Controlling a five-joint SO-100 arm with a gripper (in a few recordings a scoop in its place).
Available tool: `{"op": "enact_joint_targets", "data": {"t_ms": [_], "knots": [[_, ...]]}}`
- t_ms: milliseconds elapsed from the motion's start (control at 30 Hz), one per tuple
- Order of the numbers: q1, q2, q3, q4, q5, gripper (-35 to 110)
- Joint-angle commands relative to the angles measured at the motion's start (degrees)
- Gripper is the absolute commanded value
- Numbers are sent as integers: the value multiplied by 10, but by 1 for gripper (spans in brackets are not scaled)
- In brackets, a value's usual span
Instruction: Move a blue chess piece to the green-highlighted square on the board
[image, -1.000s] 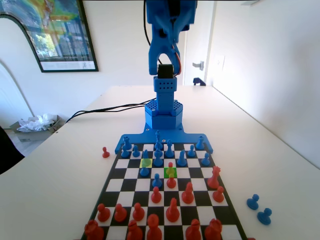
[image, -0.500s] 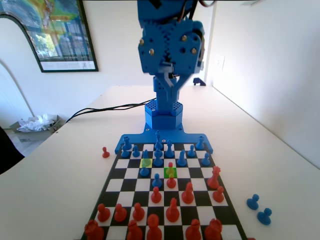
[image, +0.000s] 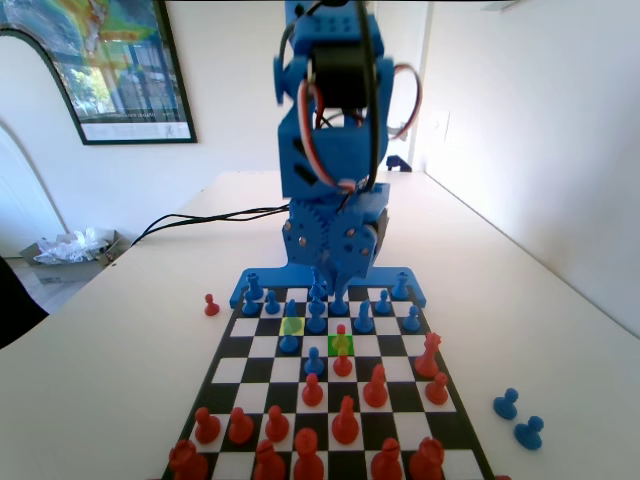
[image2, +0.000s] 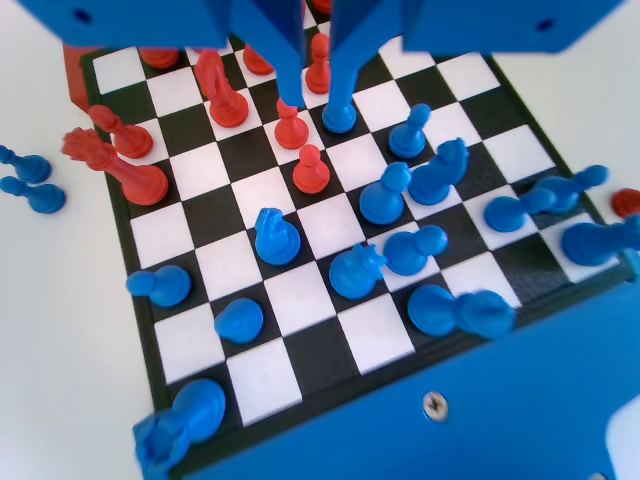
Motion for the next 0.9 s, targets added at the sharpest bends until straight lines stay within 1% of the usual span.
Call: {"op": "enact_joint_targets", "data": {"t_ms": [0, 233, 500, 700, 867], "knots": [[-1, -1, -13, -11, -11, 8], [3, -30, -18, -30, -15, 8], [8, -55, 12, -85, -27, 8], [8, -88, 1, -90, -28, 8], [4, -89, 26, -114, -27, 8]]}}
